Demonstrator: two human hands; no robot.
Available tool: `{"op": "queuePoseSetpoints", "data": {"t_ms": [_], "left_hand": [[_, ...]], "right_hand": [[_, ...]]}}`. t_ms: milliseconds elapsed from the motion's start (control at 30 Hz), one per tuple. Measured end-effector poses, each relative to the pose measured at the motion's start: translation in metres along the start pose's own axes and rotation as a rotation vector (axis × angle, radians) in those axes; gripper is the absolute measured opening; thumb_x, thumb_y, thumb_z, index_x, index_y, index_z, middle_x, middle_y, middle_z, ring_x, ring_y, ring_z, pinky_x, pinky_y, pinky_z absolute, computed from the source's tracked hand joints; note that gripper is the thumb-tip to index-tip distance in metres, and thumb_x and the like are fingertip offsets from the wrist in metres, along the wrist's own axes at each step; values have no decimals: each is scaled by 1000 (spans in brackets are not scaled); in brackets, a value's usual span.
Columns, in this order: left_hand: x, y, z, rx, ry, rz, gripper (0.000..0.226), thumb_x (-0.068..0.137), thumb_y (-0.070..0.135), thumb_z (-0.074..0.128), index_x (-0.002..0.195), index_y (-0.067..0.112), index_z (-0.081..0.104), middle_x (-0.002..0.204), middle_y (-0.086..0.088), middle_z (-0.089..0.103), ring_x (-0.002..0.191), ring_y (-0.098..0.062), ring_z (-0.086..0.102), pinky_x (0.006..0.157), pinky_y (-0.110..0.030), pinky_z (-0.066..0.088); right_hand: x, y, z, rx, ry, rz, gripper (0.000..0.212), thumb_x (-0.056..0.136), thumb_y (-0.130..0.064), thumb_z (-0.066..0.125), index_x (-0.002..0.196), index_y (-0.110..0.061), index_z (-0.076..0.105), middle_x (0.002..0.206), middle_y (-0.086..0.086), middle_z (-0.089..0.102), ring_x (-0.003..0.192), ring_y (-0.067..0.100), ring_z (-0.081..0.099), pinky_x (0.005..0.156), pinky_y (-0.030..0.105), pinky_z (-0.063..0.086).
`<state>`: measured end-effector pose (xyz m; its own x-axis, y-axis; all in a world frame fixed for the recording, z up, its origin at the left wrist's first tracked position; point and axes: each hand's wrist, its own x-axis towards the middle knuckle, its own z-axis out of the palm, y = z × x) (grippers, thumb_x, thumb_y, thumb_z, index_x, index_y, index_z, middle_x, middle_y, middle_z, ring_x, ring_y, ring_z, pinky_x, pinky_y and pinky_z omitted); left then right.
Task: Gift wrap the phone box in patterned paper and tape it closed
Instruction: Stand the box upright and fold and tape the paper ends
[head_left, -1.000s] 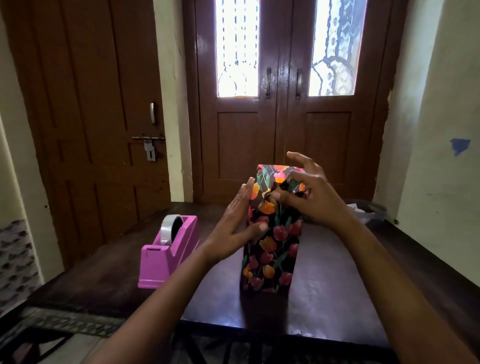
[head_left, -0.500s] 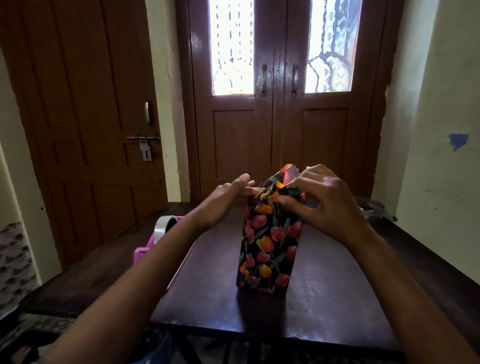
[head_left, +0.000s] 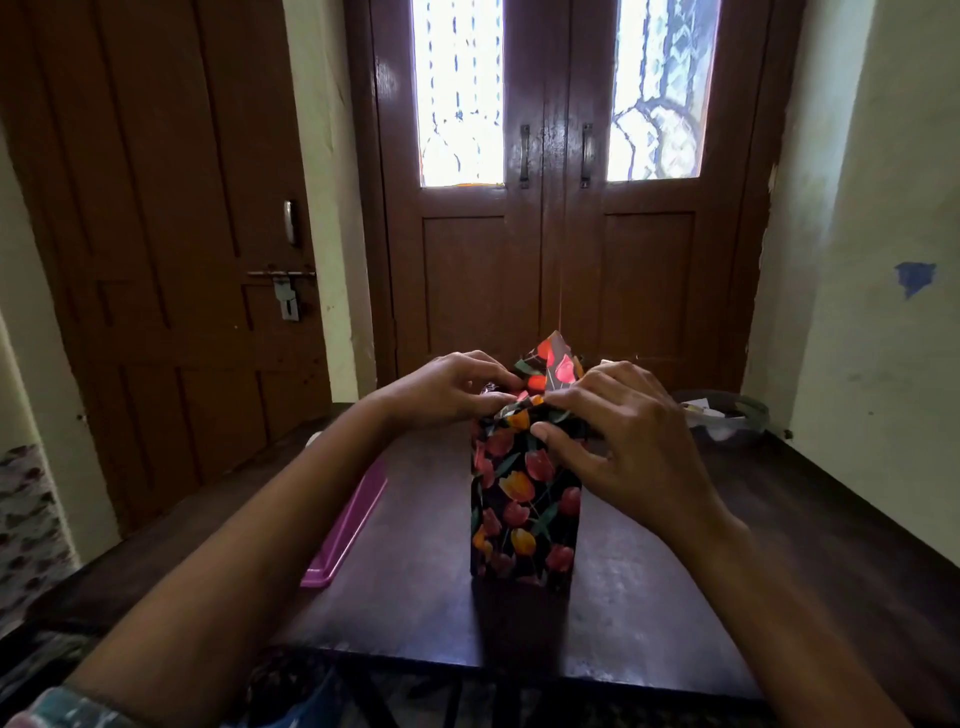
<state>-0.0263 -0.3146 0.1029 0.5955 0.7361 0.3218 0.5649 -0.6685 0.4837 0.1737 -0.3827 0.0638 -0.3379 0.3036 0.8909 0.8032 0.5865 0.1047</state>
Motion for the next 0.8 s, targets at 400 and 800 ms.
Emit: {"op": "queuePoseSetpoints", "data": {"t_ms": [400,800], "left_hand": [[1,-7,2,-14,0,19,16,91,24,57,106,25,62,105,-2,58,101,-23,54,90,-46,48],[-8,-6,-3,-50,-36,49,27,84,34,62,111,29,61,109,-11,60,103,-37,55,84,-55,49]], "right_hand": [[68,1,-12,166,-379,343,34,76,-48,67,107,-34,64,135,-6,43,132,17,22,105,39,25],[62,4,1,431,-474,579,27,88,-39,57,102,-20,71,143,0,42,133,15,33,101,33,33]]}}
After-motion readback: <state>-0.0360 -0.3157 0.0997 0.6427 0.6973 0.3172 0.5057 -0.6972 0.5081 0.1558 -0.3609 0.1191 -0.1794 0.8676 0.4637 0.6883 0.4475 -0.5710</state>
